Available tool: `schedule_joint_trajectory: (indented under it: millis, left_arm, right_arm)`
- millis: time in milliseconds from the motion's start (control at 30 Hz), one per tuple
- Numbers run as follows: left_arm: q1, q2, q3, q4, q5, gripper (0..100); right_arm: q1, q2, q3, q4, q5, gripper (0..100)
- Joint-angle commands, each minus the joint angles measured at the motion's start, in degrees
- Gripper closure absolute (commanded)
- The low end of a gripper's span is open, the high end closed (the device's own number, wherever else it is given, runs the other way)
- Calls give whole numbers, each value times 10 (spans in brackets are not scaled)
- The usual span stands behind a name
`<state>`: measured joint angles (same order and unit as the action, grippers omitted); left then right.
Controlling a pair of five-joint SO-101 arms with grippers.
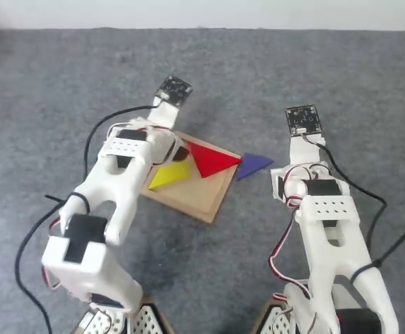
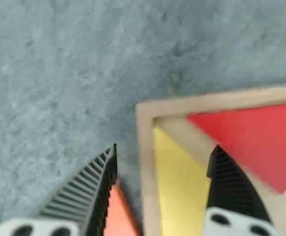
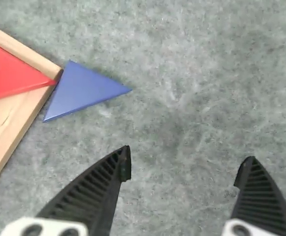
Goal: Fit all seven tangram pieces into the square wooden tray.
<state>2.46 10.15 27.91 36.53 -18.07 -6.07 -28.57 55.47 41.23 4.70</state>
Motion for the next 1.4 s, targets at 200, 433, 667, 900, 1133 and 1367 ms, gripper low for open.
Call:
schedule_joint_trajectory:
  millis: [200, 433, 667, 900, 1133, 1367]
  left_arm:
    - [127, -104, -16, 27, 53, 717]
    - [139, 8, -51, -1, 57, 718]
    - [90, 33, -65, 12, 40, 720]
    - [63, 37, -64, 11, 25, 720]
    - [55, 4, -65, 12, 30, 720]
    - [-38, -79, -66, 29, 71, 719]
  right_arm:
    - [10, -22, -13, 3, -7, 663]
    - [9, -22, -13, 3, -7, 663]
    - [9, -22, -13, 3, -7, 663]
    - [7, -22, -13, 3, -7, 663]
    - [7, -22, -13, 3, -7, 663]
    - [6, -22, -13, 3, -7, 663]
